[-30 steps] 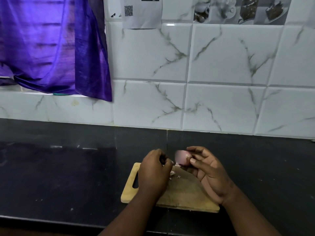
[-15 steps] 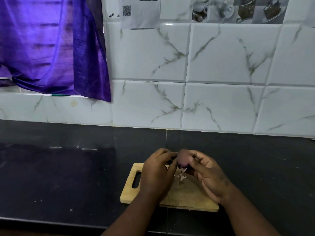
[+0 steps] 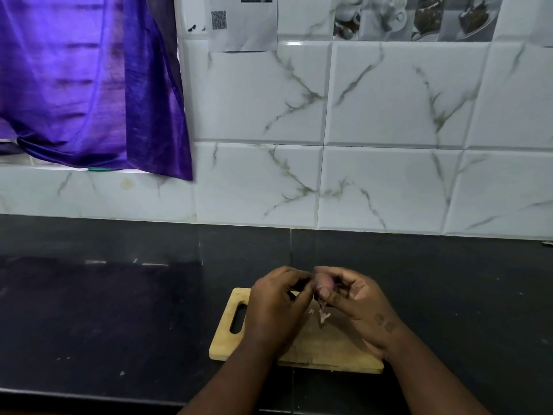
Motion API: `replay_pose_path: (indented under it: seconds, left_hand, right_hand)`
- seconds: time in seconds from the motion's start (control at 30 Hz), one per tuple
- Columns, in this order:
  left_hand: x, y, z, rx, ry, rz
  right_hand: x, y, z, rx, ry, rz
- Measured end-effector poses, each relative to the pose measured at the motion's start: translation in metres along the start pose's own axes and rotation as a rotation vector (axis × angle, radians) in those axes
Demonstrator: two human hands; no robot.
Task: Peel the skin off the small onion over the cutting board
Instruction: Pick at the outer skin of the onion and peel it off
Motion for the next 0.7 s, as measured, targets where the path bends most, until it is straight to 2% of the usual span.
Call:
replay_pose_path:
  seconds: [0.5,0.7]
  left_hand:
    - [-0.0026,0.0013,0.001,-0.019,-0.007,-0.054]
    - [-0.0001,0.0031,0.0,-0.024,0.007,0.018]
  right_hand:
    - [0.0039,-0.001,0.0019,-0.006,-0.001,-0.054]
    - [0.0036,0.0008,0.0018,-0.014,-0.01,-0.069]
Point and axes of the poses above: each hand's wrist, its own z-axis towards the middle knuckle, its own y-axis out of the palm, x = y × z, the point moved 9 cm from there along z, towards the middle knuckle, and after that the axes turned 5 degrees about -x, right-handed, at the moved point
